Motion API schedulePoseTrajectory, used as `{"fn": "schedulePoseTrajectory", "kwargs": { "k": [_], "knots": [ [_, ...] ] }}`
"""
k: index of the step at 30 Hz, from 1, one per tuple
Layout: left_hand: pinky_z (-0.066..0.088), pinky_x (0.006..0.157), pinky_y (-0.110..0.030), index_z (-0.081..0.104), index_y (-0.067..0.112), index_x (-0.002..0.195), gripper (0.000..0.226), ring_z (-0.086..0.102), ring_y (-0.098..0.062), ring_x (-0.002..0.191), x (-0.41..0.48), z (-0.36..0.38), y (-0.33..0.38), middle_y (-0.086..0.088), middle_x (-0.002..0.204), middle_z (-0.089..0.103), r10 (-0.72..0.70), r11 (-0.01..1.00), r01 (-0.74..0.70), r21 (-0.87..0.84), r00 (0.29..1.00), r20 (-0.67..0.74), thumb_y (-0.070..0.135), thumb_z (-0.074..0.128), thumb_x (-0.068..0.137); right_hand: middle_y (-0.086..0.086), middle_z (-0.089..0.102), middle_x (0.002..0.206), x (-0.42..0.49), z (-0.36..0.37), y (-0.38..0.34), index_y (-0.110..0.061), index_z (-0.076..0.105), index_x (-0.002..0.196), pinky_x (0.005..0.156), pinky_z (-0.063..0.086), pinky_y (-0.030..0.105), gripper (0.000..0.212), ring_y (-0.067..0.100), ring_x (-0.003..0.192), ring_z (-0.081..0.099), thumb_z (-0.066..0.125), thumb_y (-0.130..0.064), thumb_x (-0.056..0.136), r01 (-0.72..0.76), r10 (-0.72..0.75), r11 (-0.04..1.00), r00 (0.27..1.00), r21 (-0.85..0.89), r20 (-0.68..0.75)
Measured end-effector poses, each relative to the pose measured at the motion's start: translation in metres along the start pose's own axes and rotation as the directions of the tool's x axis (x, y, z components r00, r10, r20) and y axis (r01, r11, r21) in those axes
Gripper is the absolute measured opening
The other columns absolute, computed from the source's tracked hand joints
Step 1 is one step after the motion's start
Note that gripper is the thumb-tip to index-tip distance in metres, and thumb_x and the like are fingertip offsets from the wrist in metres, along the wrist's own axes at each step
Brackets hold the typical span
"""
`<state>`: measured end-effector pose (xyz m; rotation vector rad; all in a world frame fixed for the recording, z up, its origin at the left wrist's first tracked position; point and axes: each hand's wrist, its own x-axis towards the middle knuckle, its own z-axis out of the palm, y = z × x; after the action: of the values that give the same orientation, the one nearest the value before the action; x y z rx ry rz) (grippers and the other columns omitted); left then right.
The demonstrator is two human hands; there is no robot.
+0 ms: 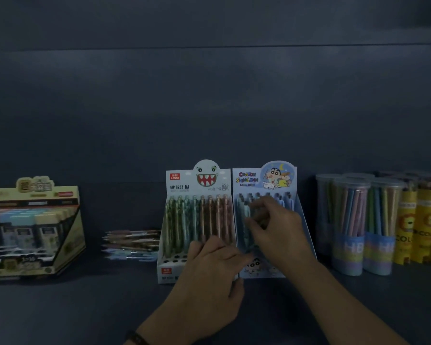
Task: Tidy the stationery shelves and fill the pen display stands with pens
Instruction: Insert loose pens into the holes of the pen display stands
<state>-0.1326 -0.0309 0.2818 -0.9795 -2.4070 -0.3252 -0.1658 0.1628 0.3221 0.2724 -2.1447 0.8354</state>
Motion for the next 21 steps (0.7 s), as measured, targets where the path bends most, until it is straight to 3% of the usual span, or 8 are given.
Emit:
{"fn": "schedulePoseTrajectory", "kwargs": {
  "k": [4, 7, 9, 13, 16, 19, 21],
  "knots": [
    [0.028, 0.098, -0.028, 0.061, 0.044, 0.128, 0.033, 0.040, -0.002, 0.116, 0.000, -0.007, -0.003, 0.026, 0.119, 0.053, 0.025, 0.999, -0.029, -0.041, 0.997, -0.078, 0.040, 0.051, 0.097, -0.011, 0.065, 0.076, -0.003, -0.011, -0.010, -0.025, 0.062, 0.099, 0.057, 0.056, 0.038, 0.008, 0.009, 0.063, 0.062, 0.069, -0.025, 0.096, 0.141, -0.161, 0.979, 0.978, -0.146, -0.133],
    [0.039, 0.092, -0.031, 0.062, 0.041, 0.102, 0.015, 0.049, -0.006, 0.103, -0.002, -0.021, -0.012, 0.021, 0.103, 0.054, 0.087, 0.995, -0.090, -0.034, 0.993, -0.084, 0.032, 0.054, 0.093, -0.013, 0.061, 0.068, -0.012, -0.010, -0.028, -0.027, 0.061, 0.093, 0.054, 0.054, 0.040, 0.008, 0.007, 0.057, 0.059, 0.067, -0.024, 0.097, 0.159, -0.169, 0.984, 0.976, -0.084, -0.134],
    [0.045, 0.090, -0.030, 0.062, 0.038, 0.094, 0.016, 0.052, -0.005, 0.097, -0.008, -0.035, -0.030, 0.020, 0.097, 0.058, 0.092, 0.994, -0.095, -0.046, 0.993, -0.068, 0.025, 0.057, 0.088, -0.013, 0.059, 0.065, -0.020, -0.003, -0.044, -0.029, 0.060, 0.088, 0.056, 0.053, 0.041, 0.012, 0.009, 0.058, 0.059, 0.068, -0.023, 0.096, 0.131, -0.129, 0.991, 0.987, 0.011, -0.101],
    [0.043, 0.084, -0.025, 0.065, 0.038, 0.091, 0.020, 0.051, 0.001, 0.091, -0.035, -0.063, -0.092, 0.023, 0.093, 0.062, 0.025, 0.996, -0.023, 0.085, 0.999, -0.028, 0.023, 0.055, 0.085, -0.010, 0.063, 0.069, -0.026, 0.021, -0.078, -0.032, 0.060, 0.086, 0.062, 0.055, 0.043, 0.013, 0.009, 0.064, 0.062, 0.066, -0.028, 0.097, 0.084, -0.093, 0.991, 0.993, 0.101, 0.080],
    [0.051, 0.082, -0.033, 0.066, 0.039, 0.093, 0.018, 0.055, -0.003, 0.089, -0.057, -0.076, -0.142, 0.022, 0.093, 0.063, -0.086, 0.986, 0.094, 0.141, 0.994, -0.063, 0.025, 0.057, 0.085, -0.009, 0.063, 0.070, -0.024, 0.052, -0.101, -0.033, 0.058, 0.085, 0.064, 0.057, 0.044, 0.014, 0.008, 0.065, 0.061, 0.063, -0.032, 0.098, 0.079, -0.098, 0.992, 0.976, 0.102, 0.195],
    [0.055, 0.083, -0.039, 0.066, 0.039, 0.099, 0.020, 0.057, -0.009, 0.092, -0.060, -0.075, -0.182, 0.020, 0.098, 0.063, -0.216, 0.969, 0.228, 0.097, 0.969, -0.124, 0.028, 0.061, 0.084, -0.011, 0.060, 0.067, -0.016, 0.079, -0.114, -0.030, 0.059, 0.084, 0.064, 0.056, 0.044, 0.012, 0.008, 0.065, 0.059, 0.062, -0.031, 0.096, 0.080, -0.095, 0.993, 0.978, 0.085, 0.183],
    [0.055, 0.082, -0.043, 0.066, 0.039, 0.104, 0.025, 0.057, -0.015, 0.094, -0.056, -0.067, -0.200, 0.017, 0.102, 0.062, -0.264, 0.953, 0.283, 0.110, 0.950, -0.164, 0.028, 0.065, 0.082, -0.011, 0.055, 0.062, -0.015, 0.093, -0.115, -0.027, 0.058, 0.083, 0.059, 0.052, 0.041, 0.015, 0.009, 0.062, 0.057, 0.064, -0.027, 0.096, 0.105, -0.114, 0.988, 0.990, 0.111, 0.078]
  ]
}}
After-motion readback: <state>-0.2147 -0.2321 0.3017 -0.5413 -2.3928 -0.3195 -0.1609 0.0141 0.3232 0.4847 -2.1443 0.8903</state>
